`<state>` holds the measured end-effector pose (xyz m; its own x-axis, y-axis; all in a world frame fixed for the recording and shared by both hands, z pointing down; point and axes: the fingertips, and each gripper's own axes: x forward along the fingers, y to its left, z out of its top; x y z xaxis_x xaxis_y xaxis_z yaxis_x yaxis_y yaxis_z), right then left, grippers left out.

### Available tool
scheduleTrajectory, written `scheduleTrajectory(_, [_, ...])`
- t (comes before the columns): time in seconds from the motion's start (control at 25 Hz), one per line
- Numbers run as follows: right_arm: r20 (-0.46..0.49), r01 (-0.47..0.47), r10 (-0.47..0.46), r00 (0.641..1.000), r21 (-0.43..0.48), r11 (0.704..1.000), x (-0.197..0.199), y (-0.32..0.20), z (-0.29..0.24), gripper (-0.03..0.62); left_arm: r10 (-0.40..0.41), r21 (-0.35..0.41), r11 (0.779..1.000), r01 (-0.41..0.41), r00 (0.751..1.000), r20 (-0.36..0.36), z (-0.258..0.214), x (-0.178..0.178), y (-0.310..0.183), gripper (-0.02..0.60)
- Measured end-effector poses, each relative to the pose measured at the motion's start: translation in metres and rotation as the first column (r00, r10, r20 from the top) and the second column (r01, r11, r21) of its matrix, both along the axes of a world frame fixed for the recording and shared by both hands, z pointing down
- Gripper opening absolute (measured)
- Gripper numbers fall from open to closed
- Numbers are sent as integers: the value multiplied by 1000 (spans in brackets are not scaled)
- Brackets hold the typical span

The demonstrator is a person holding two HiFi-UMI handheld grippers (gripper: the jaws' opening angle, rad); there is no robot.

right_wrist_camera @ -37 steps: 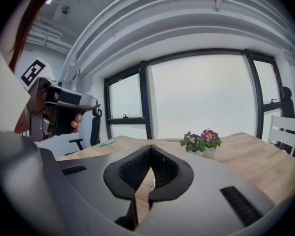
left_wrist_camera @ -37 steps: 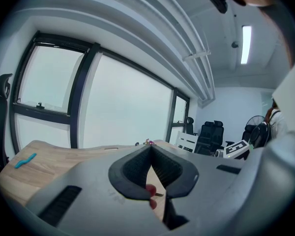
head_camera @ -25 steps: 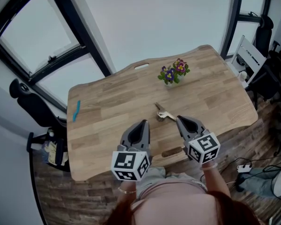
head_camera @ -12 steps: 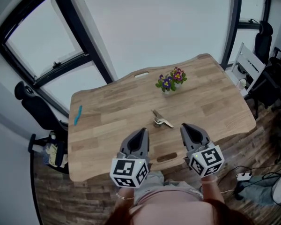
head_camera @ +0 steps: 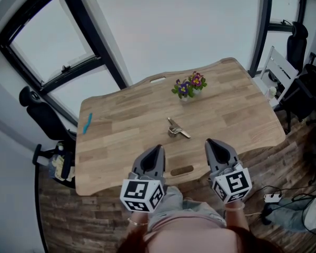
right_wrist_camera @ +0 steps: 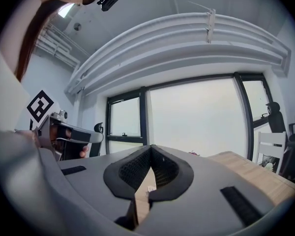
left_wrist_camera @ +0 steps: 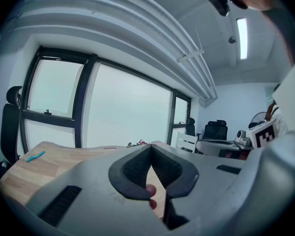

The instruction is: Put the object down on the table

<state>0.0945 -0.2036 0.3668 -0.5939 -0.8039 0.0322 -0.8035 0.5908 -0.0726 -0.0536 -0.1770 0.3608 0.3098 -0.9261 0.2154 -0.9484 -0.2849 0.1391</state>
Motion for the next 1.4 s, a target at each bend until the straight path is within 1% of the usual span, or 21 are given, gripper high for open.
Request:
scheduleTrajectory(0.16, [-20,-11,12,1000,34,999,8,10,-6,-2,9,-6,1000,-9,1000,5,-1,10,9,0])
scheduleTrajectory(0.36, [-14,-37,38,999,56,998,20,16,-12,-1,48,-7,999,-48,999,23,-2,22,15,0])
scheduleTrajectory(0.56, [-29,-48,50,998,65,997,18,17,-19,-2,77,-6,997,-77,997,23,-7,24,17,0])
scheduleTrajectory(0.68, [-27,-57,59,998,68,996,10,15,-22,-1,83,-7,997,-83,996,19,-7,17,15,0])
scheduleTrajectory(0.88, [-36,-65,67,997,68,996,-13,12,-29,0,96,-10,995,-96,995,22,-9,-5,15,0])
scheduleTrajectory(1.12, [-43,-65,68,997,86,994,-42,13,-41,-1,118,12,993,-118,993,8,-19,-31,12,0])
scheduleTrajectory(1.32, [-56,-70,75,996,77,995,-62,14,-41,-2,127,23,992,-128,991,42,-19,-50,9,0])
scheduleTrajectory(1.4, [-64,-79,83,994,71,994,-67,14,-40,-1,130,21,991,-131,991,43,-18,-56,8,0])
